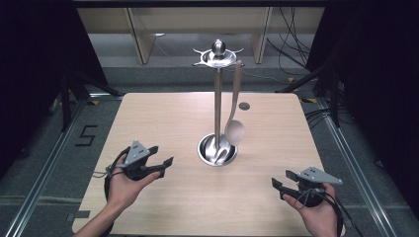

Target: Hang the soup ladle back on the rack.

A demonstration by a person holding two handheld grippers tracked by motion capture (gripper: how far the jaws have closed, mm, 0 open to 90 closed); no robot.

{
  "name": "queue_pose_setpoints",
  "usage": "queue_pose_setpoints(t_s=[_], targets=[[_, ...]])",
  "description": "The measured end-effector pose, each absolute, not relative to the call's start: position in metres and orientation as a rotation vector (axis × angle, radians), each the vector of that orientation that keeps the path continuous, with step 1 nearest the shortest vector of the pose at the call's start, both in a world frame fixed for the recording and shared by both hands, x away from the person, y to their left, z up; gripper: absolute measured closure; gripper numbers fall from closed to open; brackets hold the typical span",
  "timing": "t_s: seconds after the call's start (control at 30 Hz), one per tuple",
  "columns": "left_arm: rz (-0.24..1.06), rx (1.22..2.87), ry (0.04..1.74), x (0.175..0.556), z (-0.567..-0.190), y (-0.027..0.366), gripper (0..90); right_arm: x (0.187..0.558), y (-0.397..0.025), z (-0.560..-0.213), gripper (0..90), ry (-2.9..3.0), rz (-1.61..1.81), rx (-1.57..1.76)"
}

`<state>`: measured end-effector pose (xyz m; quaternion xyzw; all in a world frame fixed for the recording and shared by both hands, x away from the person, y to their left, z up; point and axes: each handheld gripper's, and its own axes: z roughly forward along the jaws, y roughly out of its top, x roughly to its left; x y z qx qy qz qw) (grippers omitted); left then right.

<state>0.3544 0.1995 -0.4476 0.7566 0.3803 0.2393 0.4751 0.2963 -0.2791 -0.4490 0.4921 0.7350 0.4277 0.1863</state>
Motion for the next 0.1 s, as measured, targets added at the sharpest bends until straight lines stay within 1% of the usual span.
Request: queue_pose_setpoints(t_s=[0.03,0.1], targets=[[0.573,1.868,0.96,0.3513,-0.4575,0.2083,33.1,0.2982,-0.2808,-0.4496,39.0,2.068,1.199,1.346],[0.531,1.861,0.991,0.3454,-0.4644,0.217,33.7,0.3007,-0.2813,-0.4515,39.0,2.071,1.214,1.314]])
